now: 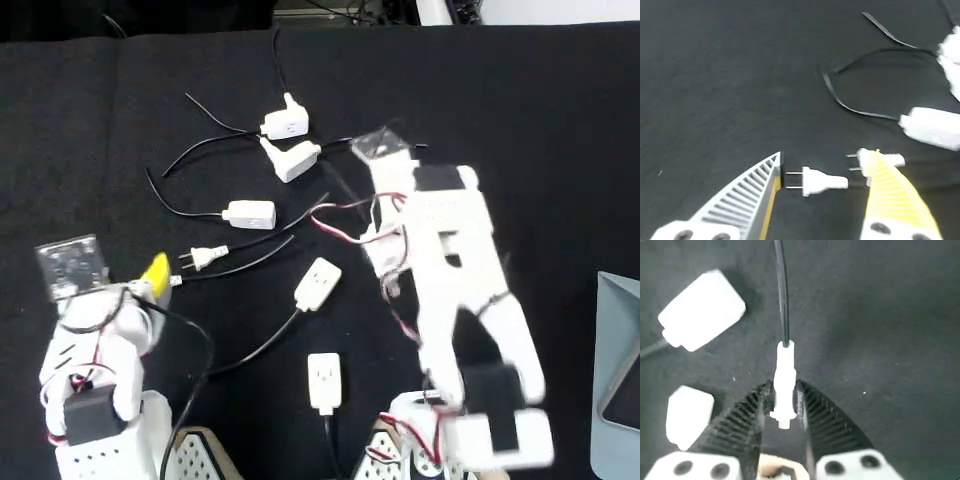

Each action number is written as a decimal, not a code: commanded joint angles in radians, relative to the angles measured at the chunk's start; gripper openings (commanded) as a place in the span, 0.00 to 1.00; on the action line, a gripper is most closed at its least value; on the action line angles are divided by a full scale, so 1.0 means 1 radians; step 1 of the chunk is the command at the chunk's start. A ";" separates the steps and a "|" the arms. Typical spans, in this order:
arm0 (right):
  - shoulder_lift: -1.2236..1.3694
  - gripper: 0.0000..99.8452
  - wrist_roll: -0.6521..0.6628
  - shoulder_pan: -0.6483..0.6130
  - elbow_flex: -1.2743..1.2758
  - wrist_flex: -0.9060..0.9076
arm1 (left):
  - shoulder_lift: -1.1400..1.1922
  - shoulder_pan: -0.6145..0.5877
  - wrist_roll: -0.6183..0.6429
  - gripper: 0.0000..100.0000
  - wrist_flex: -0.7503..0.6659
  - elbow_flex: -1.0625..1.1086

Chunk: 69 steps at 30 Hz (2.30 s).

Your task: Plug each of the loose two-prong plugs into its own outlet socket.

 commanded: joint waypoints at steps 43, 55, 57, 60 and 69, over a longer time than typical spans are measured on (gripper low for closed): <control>-0.894 0.01 -0.799 0.193 0.924 -1.134 | 1.462 0.888 -0.196 0.28 -0.334 -0.696; -0.892 0.01 -0.795 0.195 0.924 -1.134 | 1.775 0.888 -0.196 0.28 -0.453 -0.773; -0.892 0.01 -0.793 0.195 0.929 -1.134 | 1.812 0.871 -0.196 0.27 -0.453 -0.786; -0.892 0.01 -0.792 0.195 0.934 -1.134 | 1.821 0.823 -0.196 0.22 -0.453 -0.811; -0.892 0.01 -0.792 0.195 0.934 -1.134 | 1.792 0.766 -0.196 0.19 -0.336 -0.854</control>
